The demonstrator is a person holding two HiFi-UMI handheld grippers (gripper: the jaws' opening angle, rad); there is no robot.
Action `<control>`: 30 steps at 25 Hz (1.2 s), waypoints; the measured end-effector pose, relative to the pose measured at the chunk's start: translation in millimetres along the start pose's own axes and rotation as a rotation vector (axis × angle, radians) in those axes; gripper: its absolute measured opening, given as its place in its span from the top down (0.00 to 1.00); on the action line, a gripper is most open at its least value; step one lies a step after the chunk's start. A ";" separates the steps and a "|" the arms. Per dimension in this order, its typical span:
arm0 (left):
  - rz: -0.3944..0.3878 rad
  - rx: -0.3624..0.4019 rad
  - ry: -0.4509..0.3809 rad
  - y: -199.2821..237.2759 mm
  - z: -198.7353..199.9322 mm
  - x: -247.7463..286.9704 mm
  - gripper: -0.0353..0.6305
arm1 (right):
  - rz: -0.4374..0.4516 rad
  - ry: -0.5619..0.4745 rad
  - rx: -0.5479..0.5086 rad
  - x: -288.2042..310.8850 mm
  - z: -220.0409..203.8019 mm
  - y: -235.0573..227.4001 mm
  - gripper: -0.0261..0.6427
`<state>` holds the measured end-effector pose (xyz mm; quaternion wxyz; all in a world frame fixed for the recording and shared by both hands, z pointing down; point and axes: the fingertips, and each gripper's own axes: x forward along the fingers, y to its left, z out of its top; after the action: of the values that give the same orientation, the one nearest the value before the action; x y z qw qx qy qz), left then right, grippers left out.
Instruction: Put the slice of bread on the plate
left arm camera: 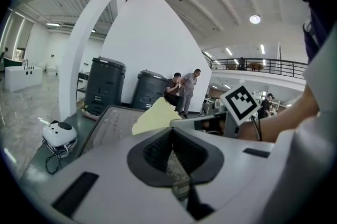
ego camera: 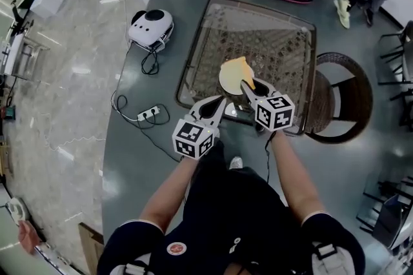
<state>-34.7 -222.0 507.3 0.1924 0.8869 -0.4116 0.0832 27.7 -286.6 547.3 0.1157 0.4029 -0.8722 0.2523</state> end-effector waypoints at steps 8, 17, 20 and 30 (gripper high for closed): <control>-0.029 -0.022 0.075 32.3 -13.4 28.0 0.94 | -0.024 0.115 0.082 55.0 -33.1 -24.9 0.83; -0.063 -0.046 0.124 45.2 -18.7 46.3 0.94 | -0.033 0.171 0.175 76.3 -56.2 -37.5 0.83; -0.071 -0.054 0.140 47.6 -22.1 50.2 0.94 | -0.034 0.181 0.189 80.9 -61.9 -38.3 0.83; -0.105 -0.076 0.177 46.7 -32.2 54.2 0.94 | -0.110 0.206 0.250 79.8 -77.7 -63.0 0.83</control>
<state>-34.9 -274.0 566.0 0.2655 0.8884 -0.3490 0.1355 23.8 -331.1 667.2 0.1670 0.4335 -0.7942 0.3918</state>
